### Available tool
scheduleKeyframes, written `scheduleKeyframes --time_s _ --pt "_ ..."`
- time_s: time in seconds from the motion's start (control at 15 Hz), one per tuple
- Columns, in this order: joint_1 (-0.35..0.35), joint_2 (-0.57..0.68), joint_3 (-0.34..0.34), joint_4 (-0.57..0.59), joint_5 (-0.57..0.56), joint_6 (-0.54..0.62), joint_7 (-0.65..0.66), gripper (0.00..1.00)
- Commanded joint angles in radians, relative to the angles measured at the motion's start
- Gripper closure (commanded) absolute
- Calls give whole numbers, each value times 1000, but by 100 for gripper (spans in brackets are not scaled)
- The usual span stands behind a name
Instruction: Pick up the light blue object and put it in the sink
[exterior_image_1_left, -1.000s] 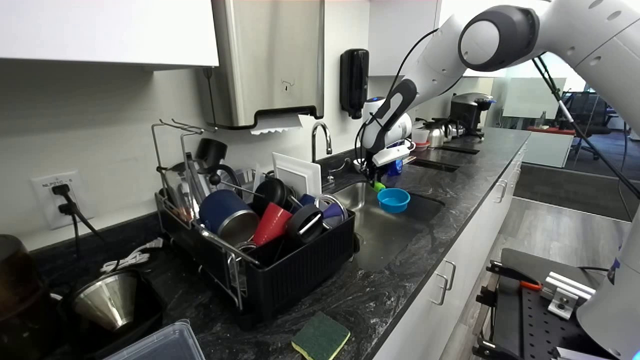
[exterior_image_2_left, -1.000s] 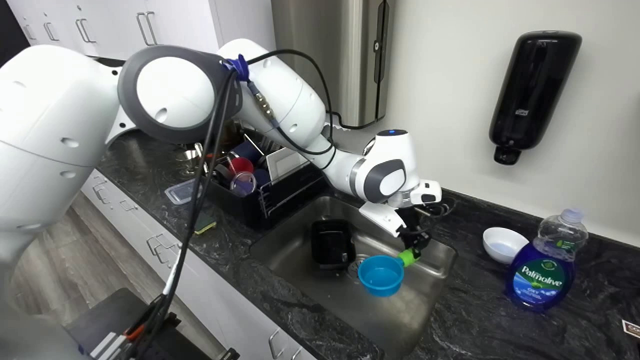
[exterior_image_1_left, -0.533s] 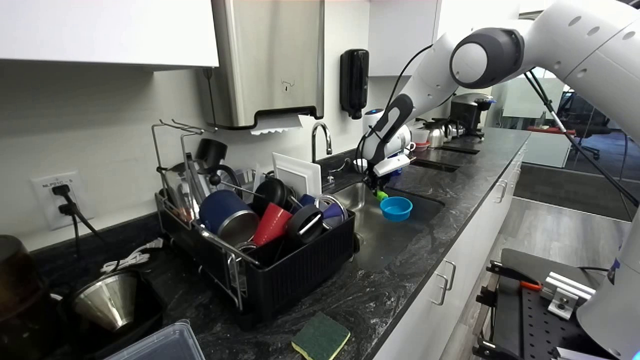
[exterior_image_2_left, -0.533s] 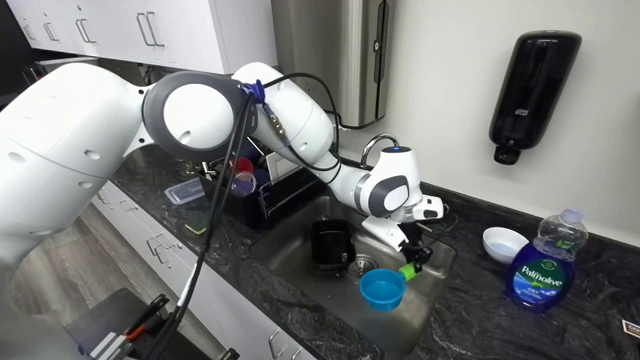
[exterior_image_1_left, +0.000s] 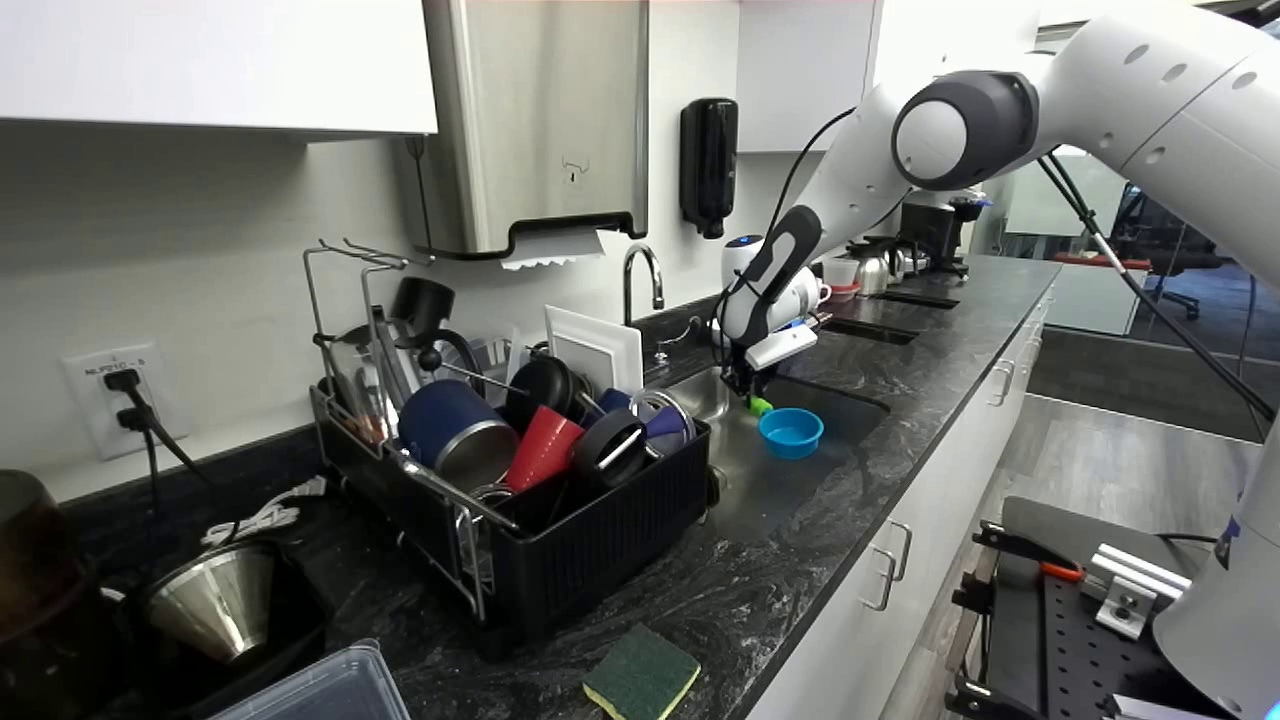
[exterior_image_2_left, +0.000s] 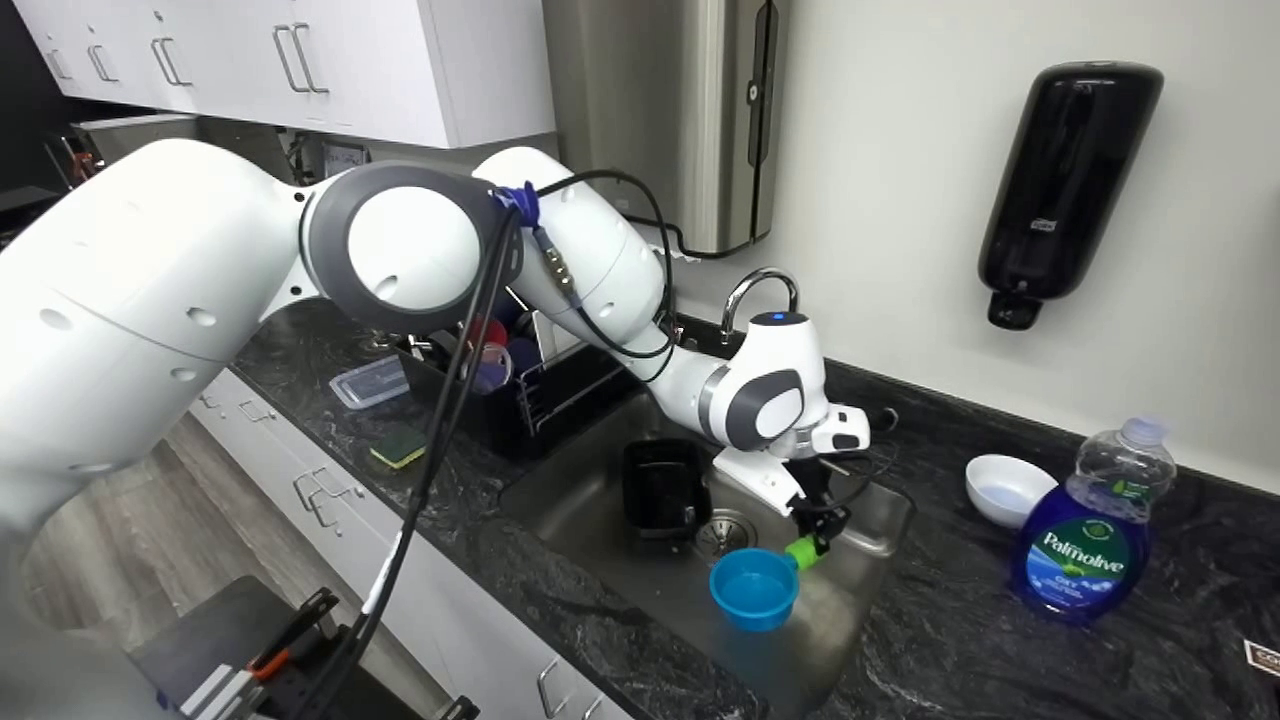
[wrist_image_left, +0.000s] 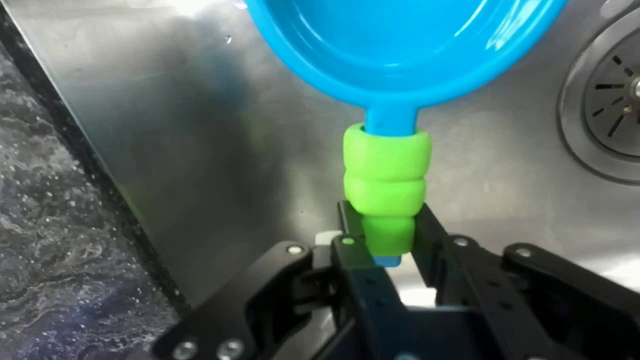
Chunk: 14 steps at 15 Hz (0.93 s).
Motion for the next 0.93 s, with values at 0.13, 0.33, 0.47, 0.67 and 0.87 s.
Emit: scheduleKeyframes --time_s 0.13,0.33,0.47,0.67,0.87 --pt "-30 2 60 -32 6 101 -114 93" --pt "-47 10 88 -39 7 135 -172 93" --pt "-58 16 103 -40 7 154 -205 93" --pt "-77 19 126 -42 9 168 -248 93" --pt "-91 28 139 -32 11 162 -275 93"
